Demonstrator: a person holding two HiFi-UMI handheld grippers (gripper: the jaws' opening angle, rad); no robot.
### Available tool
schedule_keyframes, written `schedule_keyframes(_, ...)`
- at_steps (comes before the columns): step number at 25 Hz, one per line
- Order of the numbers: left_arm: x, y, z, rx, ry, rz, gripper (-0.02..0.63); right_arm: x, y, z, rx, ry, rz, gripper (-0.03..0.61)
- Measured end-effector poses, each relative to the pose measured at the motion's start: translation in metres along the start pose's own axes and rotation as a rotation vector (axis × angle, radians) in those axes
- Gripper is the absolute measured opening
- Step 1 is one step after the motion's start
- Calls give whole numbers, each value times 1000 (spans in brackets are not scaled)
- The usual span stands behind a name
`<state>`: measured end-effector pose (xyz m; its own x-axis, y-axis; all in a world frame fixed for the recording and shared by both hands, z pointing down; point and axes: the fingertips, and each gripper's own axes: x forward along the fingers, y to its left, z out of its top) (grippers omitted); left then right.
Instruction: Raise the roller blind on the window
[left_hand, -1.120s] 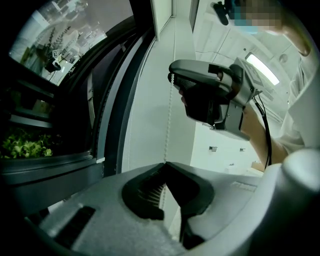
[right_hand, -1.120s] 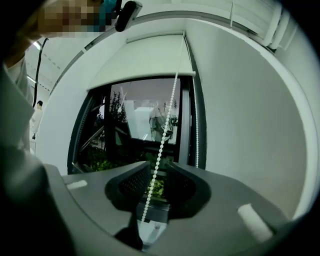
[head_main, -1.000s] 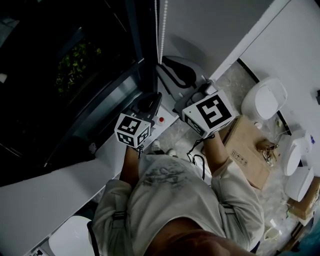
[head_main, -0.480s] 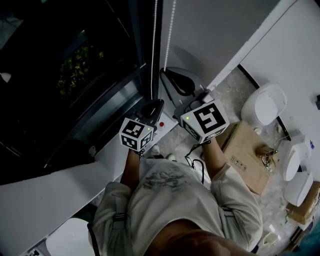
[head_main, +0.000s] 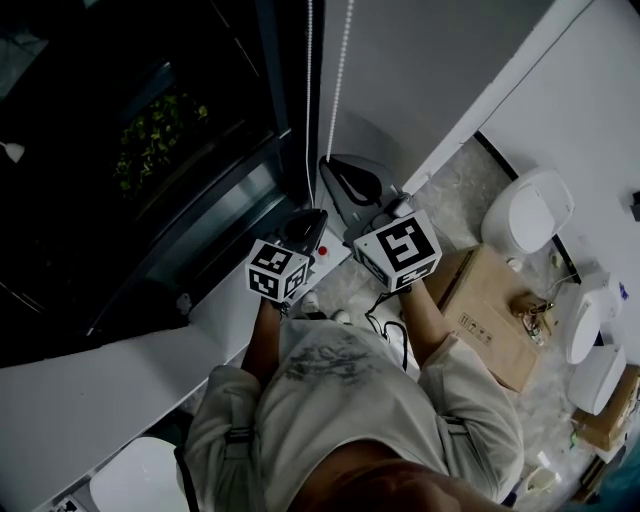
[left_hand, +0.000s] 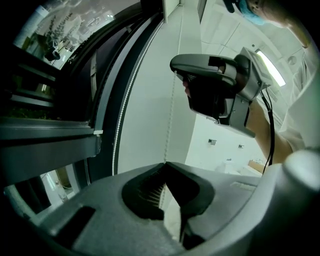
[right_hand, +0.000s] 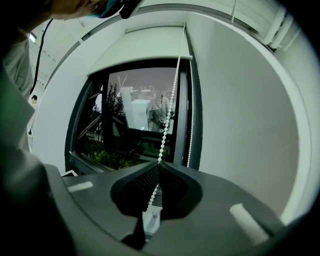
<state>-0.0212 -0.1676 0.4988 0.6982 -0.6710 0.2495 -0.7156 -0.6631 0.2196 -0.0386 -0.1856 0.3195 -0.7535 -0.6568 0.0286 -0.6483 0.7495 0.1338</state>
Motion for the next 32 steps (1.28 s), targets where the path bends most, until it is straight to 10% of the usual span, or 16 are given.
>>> schedule_keyframes(32,19,9,-78,-91,150,-11,14,-6,23,-74,44,114,2,9)
